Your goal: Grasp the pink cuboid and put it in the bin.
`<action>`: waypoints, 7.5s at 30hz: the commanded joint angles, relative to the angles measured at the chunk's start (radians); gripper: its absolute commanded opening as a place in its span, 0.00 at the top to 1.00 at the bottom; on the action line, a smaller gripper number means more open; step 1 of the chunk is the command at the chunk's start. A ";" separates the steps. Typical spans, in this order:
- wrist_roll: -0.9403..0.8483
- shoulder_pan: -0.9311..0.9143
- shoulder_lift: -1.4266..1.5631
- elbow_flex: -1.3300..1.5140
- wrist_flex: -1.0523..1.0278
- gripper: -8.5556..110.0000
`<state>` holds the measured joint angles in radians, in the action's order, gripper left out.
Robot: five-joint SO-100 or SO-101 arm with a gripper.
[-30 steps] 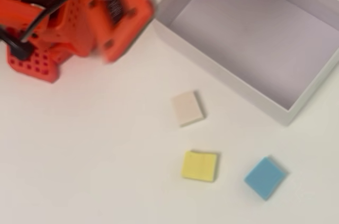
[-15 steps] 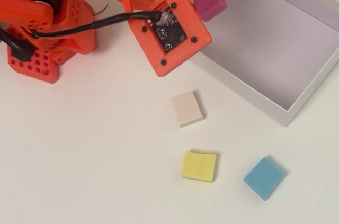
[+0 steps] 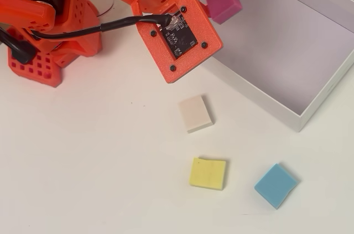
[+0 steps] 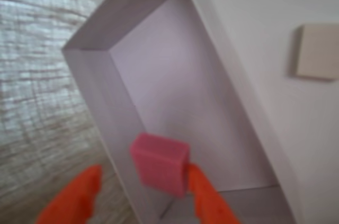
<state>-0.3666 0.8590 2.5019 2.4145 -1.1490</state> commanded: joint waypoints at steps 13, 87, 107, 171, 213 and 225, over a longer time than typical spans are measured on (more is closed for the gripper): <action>-0.003 -0.212 0.167 -0.075 0.170 0.57; 0.193 -0.928 0.807 0.558 -0.072 1.00; 0.193 -0.928 0.807 0.558 -0.072 1.00; 0.193 -0.928 0.807 0.558 -0.072 1.00; 0.193 -0.928 0.807 0.558 -0.072 1.00; 0.193 -0.928 0.807 0.558 -0.072 1.00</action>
<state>-0.1795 -0.0675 3.3027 2.9790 -1.2195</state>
